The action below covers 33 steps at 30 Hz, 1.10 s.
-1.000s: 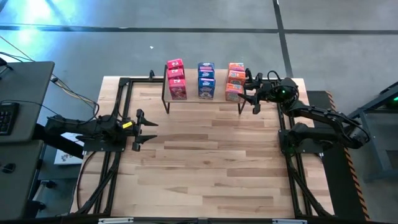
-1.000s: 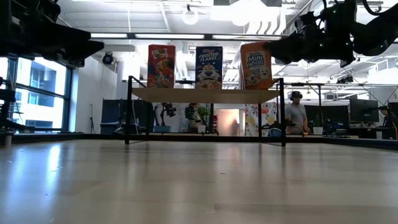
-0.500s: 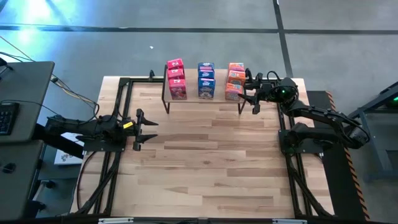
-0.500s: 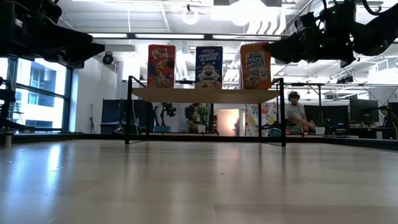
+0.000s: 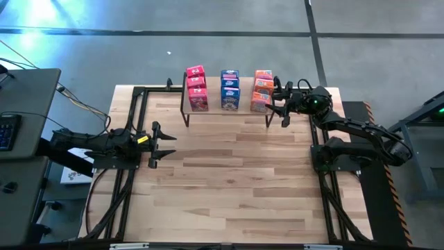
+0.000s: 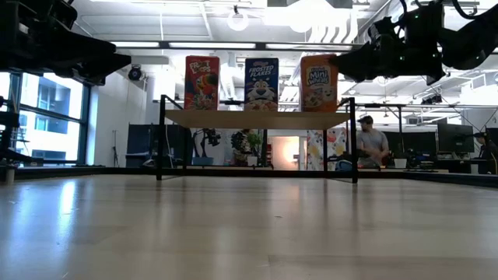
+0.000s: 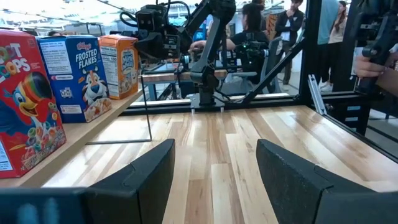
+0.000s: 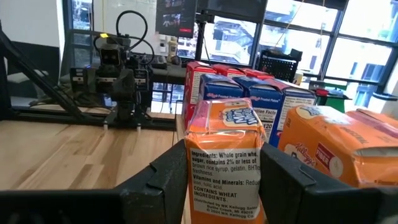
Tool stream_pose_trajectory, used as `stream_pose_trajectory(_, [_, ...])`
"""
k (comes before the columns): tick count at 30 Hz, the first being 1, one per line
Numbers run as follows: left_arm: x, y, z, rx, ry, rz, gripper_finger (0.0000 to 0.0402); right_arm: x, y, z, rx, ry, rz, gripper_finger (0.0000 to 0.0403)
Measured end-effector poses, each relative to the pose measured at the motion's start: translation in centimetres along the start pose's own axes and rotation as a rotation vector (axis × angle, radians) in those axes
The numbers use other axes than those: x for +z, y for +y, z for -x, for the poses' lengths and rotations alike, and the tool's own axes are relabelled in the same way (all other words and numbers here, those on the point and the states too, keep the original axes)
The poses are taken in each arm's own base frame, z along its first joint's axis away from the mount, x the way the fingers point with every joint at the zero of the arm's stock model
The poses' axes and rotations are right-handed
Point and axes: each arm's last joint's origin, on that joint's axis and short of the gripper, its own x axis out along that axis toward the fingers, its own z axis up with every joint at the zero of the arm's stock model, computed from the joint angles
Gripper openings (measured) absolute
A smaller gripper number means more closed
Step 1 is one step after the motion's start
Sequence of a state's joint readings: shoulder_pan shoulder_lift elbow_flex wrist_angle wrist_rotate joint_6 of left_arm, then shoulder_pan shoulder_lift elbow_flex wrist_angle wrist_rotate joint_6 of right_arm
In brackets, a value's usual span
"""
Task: Stack cereal on shelf
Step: Put the orange cereal box on the shelf aligned with the other orange cereal boxes
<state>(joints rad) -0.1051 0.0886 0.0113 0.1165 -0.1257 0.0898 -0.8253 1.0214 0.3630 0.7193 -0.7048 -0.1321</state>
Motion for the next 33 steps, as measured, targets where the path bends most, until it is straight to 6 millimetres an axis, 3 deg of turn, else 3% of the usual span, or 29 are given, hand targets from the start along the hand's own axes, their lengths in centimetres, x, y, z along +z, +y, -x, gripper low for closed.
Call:
stream_pose_trajectory(24, [0.01,0.00,0.00,0.000,0.000,0.000,0.0216,0.11,0.02,0.29,-0.073,0.028,-0.014,0.0154])
stream_pose_trajectory(33, [0.02,0.00,0.00,0.000,-0.001,0.000,0.0216,-0.50,-0.01,0.37,-0.117,0.084,-0.051,0.0201])
